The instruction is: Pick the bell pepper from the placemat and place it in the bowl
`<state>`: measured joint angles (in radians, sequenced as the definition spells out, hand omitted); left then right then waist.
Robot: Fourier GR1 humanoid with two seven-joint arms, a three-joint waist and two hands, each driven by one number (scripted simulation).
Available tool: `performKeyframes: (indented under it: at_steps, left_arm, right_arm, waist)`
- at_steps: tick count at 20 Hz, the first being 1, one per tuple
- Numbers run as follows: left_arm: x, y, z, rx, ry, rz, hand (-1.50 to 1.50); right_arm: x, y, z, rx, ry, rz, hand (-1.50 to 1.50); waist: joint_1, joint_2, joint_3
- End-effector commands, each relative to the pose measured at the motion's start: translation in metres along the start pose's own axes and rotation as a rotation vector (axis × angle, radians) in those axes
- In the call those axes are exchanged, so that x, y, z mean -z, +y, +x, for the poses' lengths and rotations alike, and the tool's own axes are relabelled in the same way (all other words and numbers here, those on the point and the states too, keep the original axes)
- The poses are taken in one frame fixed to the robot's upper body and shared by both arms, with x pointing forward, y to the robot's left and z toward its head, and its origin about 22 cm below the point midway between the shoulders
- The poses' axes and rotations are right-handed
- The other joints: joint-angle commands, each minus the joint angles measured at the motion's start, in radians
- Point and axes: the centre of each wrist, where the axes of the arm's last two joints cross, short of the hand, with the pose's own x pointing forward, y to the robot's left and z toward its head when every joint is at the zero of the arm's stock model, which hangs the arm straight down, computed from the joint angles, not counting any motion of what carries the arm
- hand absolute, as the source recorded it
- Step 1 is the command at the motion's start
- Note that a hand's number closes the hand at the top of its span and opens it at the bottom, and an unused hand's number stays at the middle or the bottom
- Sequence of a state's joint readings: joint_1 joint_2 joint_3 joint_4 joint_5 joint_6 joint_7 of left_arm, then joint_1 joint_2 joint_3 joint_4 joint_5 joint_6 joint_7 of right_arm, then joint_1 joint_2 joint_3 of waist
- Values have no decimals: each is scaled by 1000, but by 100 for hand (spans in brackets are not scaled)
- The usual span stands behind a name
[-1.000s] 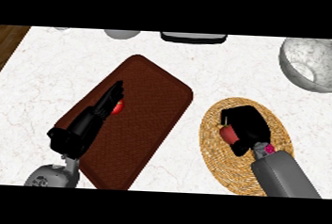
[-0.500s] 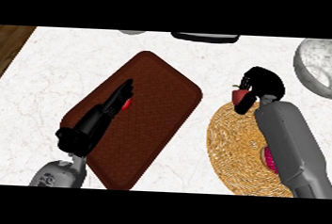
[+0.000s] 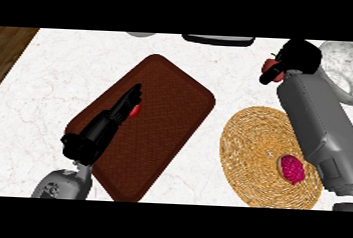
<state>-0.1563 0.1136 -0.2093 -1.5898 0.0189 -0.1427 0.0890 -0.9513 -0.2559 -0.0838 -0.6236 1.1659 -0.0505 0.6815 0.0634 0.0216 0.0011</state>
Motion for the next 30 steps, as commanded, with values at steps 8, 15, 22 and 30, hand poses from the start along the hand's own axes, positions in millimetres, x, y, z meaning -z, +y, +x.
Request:
performKeyframes:
  at_steps: [8, 15, 22, 30]
  left_arm:
    - [-2, 5, -11, -5, 14, 36, 0]
    - [-9, 13, -1, -2, -18, 37, 0]
    - [-5, 1, -4, -9, 1, -8, 0]
    - [3, 13, 6, 13, -9, 1, 0]
  right_arm:
    - [18, -69, 6, 365, 36, -412, 150]
    - [56, -99, -41, 282, 173, -388, 150]
    - [72, -65, -102, 143, 223, -562, 150]
    - [80, -46, -149, 202, 357, -209, 150]
  waist:
    - [-34, -11, -1]
    - [-17, -5, -1]
    - [-8, 2, 1]
    - [-6, 8, 4]
